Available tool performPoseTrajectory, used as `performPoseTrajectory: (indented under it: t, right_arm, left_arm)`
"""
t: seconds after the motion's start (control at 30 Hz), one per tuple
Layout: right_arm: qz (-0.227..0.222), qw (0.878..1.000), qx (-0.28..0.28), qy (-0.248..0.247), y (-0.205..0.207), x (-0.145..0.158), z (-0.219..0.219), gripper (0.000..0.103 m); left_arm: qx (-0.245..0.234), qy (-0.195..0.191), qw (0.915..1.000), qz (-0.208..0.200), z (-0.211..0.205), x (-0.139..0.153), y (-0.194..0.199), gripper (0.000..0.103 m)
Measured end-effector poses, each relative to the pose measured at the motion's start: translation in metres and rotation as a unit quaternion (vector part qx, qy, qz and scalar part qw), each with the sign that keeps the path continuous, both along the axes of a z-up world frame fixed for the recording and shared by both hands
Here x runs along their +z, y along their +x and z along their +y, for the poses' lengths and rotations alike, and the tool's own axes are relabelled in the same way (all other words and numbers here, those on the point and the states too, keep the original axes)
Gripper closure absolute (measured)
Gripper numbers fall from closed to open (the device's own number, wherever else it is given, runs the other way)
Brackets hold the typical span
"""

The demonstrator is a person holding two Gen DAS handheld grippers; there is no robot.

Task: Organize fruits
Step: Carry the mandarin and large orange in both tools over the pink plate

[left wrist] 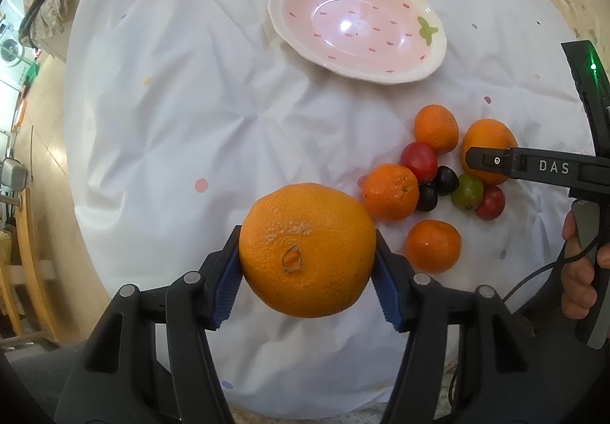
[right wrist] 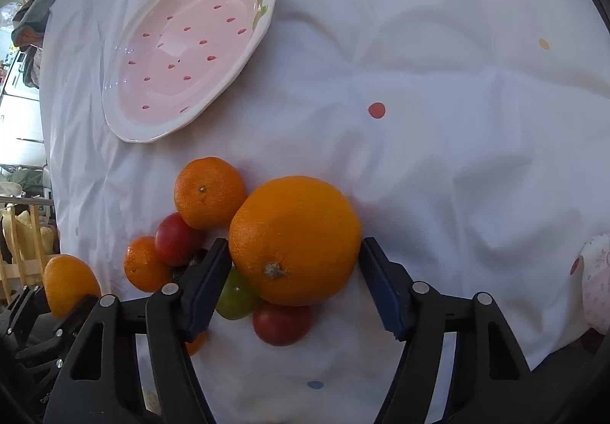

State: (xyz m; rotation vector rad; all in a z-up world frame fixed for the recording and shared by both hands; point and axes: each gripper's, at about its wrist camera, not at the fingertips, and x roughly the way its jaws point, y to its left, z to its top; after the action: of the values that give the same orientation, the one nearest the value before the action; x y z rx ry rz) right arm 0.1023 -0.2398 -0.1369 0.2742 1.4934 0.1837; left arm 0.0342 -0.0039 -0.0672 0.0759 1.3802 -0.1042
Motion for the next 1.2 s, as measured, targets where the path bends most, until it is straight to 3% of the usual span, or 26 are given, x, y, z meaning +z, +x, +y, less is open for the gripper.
performPoseTrajectory:
  t: [0.23, 0.77, 1.07, 1.2]
  right_arm:
    - [-0.016, 1.000, -0.001, 0.006, -0.006, 0.011, -0.010, 0.038]
    - [-0.116, 0.992, -0.008, 0.044, -0.026, 0.069, -0.019, 0.039]
    - [-0.174, 0.982, -0.012, 0.072, -0.024, 0.107, -0.028, 0.039]
    - [-0.195, 0.977, -0.011, 0.081, -0.013, 0.126, -0.033, 0.039]
  left_arm:
    - [0.008, 0.005, 0.9999, -0.010, 0.003, 0.001, 0.001, 0.046]
    - [0.038, 0.021, 0.9956, -0.083, 0.015, 0.026, 0.000, 0.046]
    - [0.054, 0.020, 0.9882, -0.142, 0.020, 0.070, 0.016, 0.046]
    - [0.061, 0.015, 0.9867, -0.150, 0.025, 0.084, 0.032, 0.046]
